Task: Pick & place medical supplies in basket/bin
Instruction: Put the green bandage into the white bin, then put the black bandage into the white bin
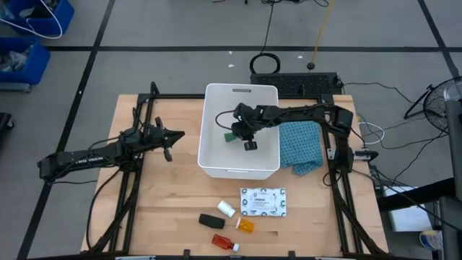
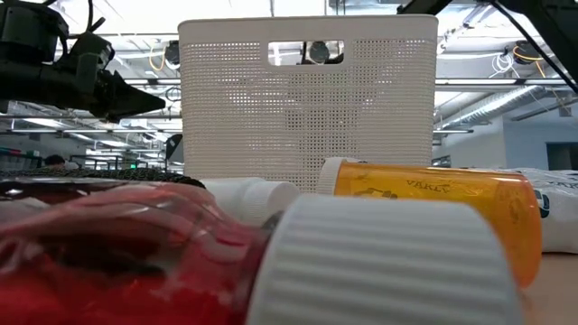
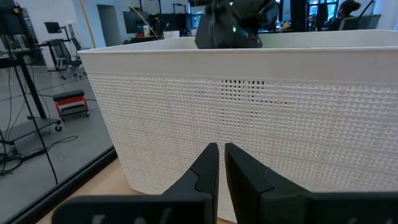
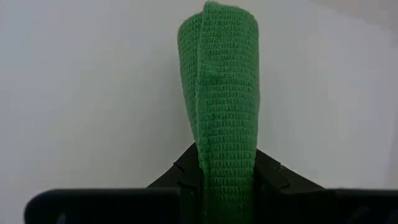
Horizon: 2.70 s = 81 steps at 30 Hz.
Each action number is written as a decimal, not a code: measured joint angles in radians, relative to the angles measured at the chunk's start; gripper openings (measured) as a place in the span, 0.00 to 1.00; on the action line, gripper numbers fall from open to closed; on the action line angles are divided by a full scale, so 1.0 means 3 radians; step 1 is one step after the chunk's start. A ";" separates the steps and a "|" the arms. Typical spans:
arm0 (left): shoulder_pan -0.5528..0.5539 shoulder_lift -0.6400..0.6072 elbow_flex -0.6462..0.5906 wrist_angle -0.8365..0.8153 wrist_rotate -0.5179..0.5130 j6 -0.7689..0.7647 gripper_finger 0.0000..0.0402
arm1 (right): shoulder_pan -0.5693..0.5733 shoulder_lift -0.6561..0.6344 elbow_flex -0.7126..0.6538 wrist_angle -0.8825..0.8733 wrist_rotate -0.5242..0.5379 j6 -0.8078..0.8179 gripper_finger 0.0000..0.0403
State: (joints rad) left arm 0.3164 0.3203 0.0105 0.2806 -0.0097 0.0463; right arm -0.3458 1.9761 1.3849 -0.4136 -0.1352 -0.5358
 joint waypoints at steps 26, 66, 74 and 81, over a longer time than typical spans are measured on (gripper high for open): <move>0.0000 0.0001 0.0000 0.0042 0.0027 0.0003 0.08 | 0.0006 -0.0273 -0.0004 -0.0061 0.0354 0.0476 0.63; 0.0000 0.0000 0.0000 -0.0005 0.0025 0.0019 0.08 | 0.1488 -0.4191 -0.3124 0.2312 0.0536 0.1237 0.00; 0.0000 0.0001 0.0000 -0.0005 0.0025 0.0019 0.08 | 0.1461 -0.4478 -0.3967 0.3353 0.0462 0.1327 0.00; 0.0000 0.0000 0.0001 -0.0112 0.0023 0.0000 0.08 | 0.1459 -0.4811 -0.4392 0.3757 0.0177 0.1449 0.00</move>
State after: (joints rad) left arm 0.3164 0.3202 0.0107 0.2469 -0.0029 0.0465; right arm 0.0917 0.5326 0.0672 0.7134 -0.0821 -0.1010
